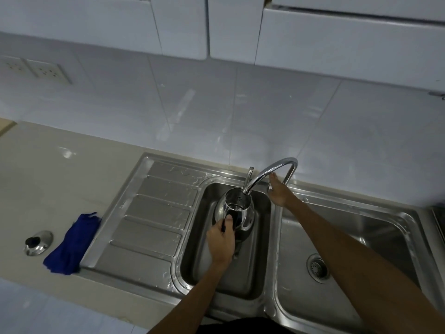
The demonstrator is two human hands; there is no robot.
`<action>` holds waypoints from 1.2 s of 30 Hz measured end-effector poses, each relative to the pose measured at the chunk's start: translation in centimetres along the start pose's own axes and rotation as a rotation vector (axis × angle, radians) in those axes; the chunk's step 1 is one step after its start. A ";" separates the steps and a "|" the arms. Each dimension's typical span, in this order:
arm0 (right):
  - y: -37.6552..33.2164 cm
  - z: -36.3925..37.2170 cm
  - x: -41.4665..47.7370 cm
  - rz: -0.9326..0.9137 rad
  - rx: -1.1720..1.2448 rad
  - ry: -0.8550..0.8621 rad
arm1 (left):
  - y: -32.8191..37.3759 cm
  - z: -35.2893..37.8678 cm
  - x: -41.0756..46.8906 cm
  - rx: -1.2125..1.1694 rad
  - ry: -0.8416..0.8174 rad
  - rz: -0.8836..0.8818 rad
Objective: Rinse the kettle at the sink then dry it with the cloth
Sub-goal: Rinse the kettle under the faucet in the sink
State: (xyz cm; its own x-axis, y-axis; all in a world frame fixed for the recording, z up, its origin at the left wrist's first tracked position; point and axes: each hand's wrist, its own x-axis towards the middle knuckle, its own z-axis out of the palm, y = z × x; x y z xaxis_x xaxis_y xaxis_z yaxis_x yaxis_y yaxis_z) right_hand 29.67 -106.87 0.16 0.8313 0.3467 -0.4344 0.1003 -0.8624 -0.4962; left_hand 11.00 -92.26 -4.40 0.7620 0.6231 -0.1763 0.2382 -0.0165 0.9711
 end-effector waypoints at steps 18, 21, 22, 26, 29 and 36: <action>-1.3 12.2 -5.4 0.610 1.559 -0.072 | -1.2 1.0 -0.3 -0.029 -0.124 0.004; -1.2 11.9 -5.3 0.630 1.587 -0.047 | -1.1 0.1 -0.1 -0.046 -0.245 0.000; -1.2 11.8 -5.1 0.638 1.599 -0.035 | -1.0 -0.3 0.2 -0.056 -0.307 -0.017; -1.1 11.4 -4.7 0.664 1.627 0.010 | -0.6 -1.7 1.4 -0.110 -0.546 -0.106; -1.1 11.3 -4.4 0.678 1.594 0.014 | -0.2 -2.2 1.9 -0.136 -0.631 -0.176; -1.5 11.1 -4.1 0.701 1.534 0.027 | 0.2 -2.3 2.2 -0.111 -0.697 -0.206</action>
State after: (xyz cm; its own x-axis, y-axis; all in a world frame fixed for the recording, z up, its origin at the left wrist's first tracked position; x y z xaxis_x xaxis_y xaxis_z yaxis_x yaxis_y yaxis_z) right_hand 20.06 -102.91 -5.68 0.4924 0.0595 -0.8683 -0.8389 0.2983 -0.4553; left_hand 11.33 -89.15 -4.25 0.9233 -0.0379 -0.3822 0.3834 0.1492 0.9115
